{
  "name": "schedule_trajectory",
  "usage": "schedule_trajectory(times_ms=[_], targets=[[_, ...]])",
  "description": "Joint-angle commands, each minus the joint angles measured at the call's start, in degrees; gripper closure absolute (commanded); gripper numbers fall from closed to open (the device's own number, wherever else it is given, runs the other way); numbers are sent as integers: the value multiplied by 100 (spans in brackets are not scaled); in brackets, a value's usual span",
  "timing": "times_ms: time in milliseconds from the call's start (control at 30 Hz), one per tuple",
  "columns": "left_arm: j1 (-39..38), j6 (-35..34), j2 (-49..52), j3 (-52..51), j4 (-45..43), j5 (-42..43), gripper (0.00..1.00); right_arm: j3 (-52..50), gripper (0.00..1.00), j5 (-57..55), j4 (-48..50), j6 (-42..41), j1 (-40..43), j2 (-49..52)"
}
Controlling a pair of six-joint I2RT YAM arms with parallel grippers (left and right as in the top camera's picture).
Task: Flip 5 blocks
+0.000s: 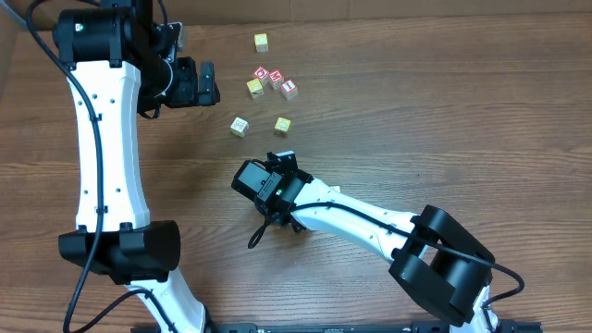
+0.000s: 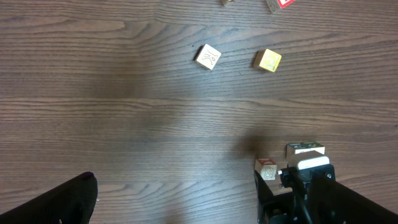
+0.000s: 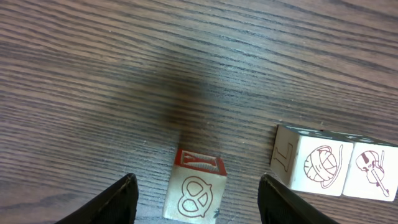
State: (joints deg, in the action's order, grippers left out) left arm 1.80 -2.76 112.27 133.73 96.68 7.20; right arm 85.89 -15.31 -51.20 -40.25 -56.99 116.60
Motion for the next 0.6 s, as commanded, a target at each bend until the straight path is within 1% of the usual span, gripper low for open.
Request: schedule_trajectory(times_ms=[0, 67, 133, 200, 233, 267, 300, 467, 567], targets=[[-33, 66, 55, -24, 11, -33, 0, 295, 37, -42, -87, 17, 22, -72], [-33, 66, 55, -24, 11, -33, 0, 483, 39, 144, -155, 17, 22, -140], [-33, 68, 55, -24, 11, -33, 0, 601, 45, 472, -186, 15, 20, -192], [-33, 66, 55, -24, 11, -33, 0, 608, 61, 809, -184, 11, 9, -210], [-33, 66, 55, -24, 11, -33, 0, 601, 72, 999, -212, 7, -7, -205], [-33, 66, 55, -24, 11, -33, 0, 584, 88, 1139, -256, -35, -22, -199], [-33, 66, 55, -24, 11, -33, 1, 538, 96, 1255, -275, -83, -35, -192], [-33, 66, 55, -24, 13, -33, 0, 90, 96, 1346, -181, -584, -190, -170], [-33, 66, 55, -24, 11, -33, 0, -304, 96, 1316, 205, -649, -232, -168]])
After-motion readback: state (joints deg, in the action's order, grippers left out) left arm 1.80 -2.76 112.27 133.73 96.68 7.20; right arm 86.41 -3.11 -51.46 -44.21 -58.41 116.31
